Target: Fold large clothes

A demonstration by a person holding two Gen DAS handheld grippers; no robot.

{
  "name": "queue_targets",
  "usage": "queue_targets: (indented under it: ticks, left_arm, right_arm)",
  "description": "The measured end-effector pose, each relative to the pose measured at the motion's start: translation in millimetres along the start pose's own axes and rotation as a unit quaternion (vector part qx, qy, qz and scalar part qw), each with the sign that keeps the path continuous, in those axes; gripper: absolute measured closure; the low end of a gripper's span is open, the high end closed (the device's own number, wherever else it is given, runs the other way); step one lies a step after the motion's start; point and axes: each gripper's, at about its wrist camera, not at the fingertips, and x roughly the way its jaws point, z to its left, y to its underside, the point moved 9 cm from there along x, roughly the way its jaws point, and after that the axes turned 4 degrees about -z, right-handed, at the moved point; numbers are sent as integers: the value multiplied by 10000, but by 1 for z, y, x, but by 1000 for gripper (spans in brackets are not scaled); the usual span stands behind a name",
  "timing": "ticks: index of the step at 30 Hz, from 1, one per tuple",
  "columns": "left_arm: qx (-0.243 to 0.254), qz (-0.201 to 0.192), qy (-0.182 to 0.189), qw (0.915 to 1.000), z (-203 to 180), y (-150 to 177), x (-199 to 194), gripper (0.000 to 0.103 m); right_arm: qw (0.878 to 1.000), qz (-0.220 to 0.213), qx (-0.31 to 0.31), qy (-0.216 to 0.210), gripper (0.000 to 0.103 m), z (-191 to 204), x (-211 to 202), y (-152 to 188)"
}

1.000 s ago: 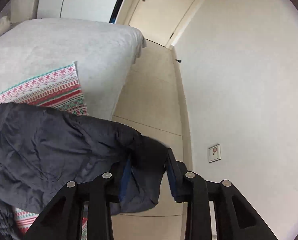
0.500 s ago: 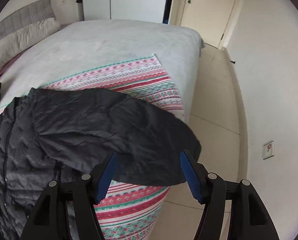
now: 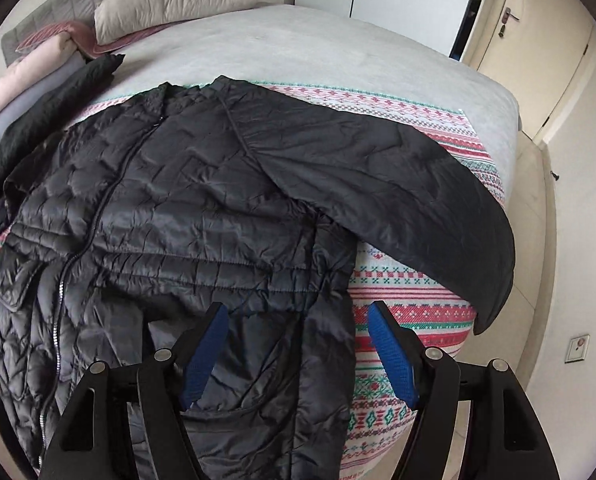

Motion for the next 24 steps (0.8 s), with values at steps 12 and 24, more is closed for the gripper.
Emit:
queue_targets:
  ticks: [12, 24]
  left_arm:
    - [2173, -2389, 191, 9462, -128, -61, -145, 97]
    - [1890, -1834, -2083, 9419, -46, -195, -75, 81]
  right_arm:
    - [9990, 291, -231, 258, 30, 25, 11, 8]
    - [9988, 466, -144, 46, 30, 48, 37, -2]
